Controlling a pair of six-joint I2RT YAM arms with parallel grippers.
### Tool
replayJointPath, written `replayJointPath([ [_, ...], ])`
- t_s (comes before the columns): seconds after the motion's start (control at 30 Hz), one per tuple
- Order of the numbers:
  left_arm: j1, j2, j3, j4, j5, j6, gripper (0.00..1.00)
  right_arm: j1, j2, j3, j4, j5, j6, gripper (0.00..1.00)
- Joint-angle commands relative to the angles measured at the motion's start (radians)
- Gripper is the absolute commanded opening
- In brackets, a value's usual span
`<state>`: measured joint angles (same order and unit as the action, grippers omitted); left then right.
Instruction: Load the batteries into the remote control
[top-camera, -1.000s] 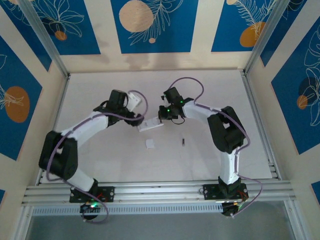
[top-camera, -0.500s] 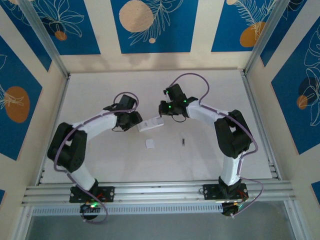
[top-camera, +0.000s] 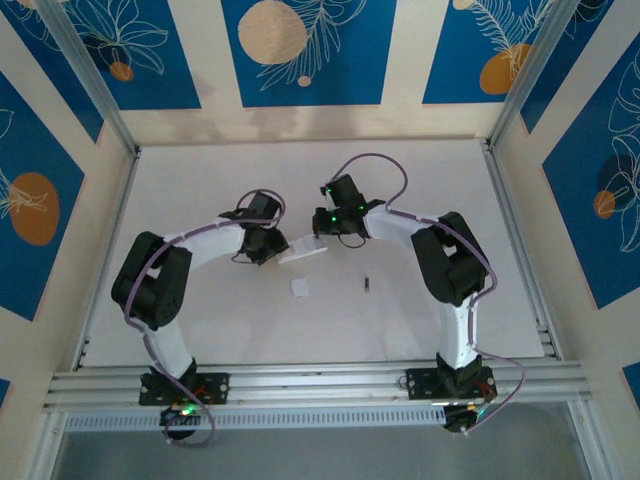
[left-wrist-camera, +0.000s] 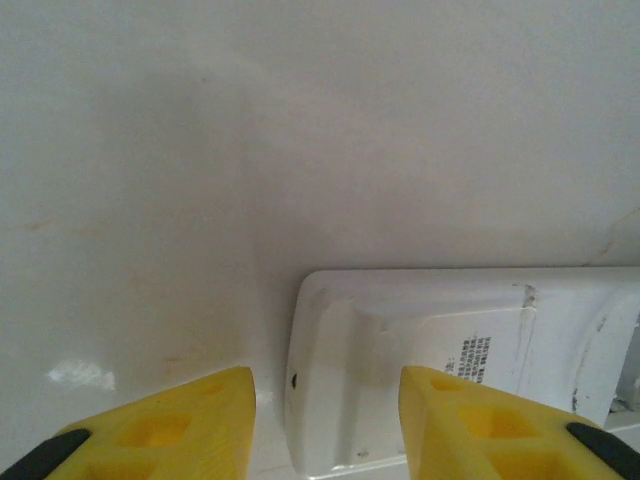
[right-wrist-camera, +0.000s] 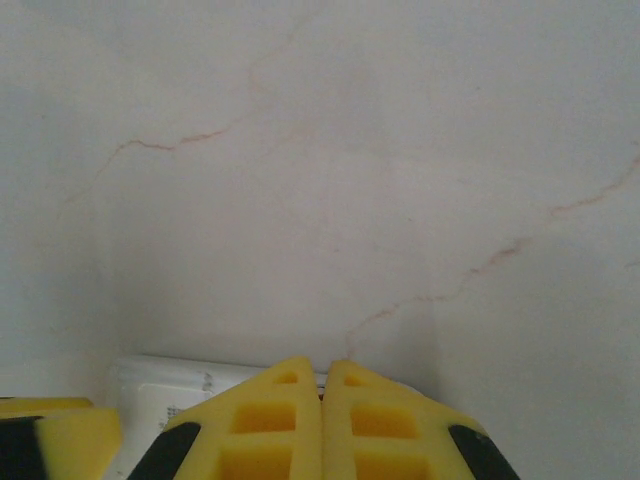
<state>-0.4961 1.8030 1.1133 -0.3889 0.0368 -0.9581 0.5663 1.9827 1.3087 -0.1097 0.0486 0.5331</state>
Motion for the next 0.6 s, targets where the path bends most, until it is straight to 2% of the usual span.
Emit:
replayJointPath([
  [0.0, -0.009, 0.037, 0.036, -0.020, 0.038, 0.067, 0.39, 0.010, 0.015, -0.024, 0.060, -0.012, -0.008, 0.05],
  [0.2, -0.010, 0.060, 0.041, -0.012, 0.026, 0.119, 0.27, 0.013, 0.015, -0.042, 0.067, 0.012, -0.008, 0.05],
  [0.37, -0.010, 0.078, 0.081, -0.052, 0.009, 0.221, 0.25, 0.014, -0.008, -0.075, 0.077, 0.038, -0.016, 0.05],
  [0.57, -0.010, 0.091, 0.087, -0.046, 0.029, 0.239, 0.26, 0.029, -0.019, -0.117, 0.123, 0.056, 0.005, 0.05],
])
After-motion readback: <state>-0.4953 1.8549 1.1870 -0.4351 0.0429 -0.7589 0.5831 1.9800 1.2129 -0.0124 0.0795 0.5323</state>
